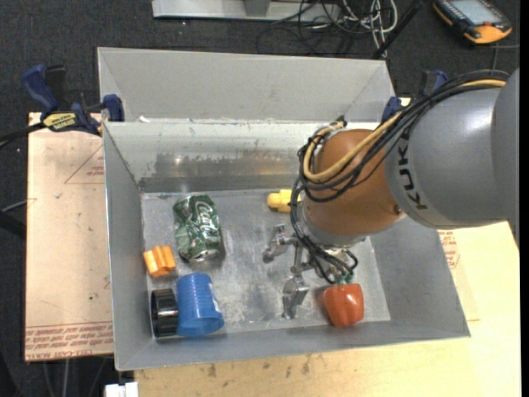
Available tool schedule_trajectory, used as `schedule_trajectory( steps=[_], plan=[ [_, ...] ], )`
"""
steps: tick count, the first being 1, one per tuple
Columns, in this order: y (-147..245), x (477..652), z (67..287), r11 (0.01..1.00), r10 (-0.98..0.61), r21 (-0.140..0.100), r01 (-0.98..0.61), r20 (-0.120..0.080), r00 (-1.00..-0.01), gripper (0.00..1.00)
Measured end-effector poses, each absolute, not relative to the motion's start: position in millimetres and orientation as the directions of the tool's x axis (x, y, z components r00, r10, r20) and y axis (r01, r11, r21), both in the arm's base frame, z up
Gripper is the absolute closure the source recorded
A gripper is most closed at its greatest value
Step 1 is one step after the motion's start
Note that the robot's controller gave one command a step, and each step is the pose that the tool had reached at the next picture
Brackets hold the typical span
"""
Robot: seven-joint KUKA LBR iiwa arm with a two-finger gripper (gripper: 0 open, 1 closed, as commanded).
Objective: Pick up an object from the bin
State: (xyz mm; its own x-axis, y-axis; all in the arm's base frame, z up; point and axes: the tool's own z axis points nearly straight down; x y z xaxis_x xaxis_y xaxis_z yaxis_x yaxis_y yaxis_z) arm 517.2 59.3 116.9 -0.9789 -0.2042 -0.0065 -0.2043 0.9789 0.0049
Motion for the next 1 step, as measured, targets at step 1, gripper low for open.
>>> schedule_trajectory(
  steps=[1],
  plan=[
    [26.7,500.3,78.9,0.970,-0.243,-0.003,-0.243,-0.001,-0.970,0.00]
  ],
)
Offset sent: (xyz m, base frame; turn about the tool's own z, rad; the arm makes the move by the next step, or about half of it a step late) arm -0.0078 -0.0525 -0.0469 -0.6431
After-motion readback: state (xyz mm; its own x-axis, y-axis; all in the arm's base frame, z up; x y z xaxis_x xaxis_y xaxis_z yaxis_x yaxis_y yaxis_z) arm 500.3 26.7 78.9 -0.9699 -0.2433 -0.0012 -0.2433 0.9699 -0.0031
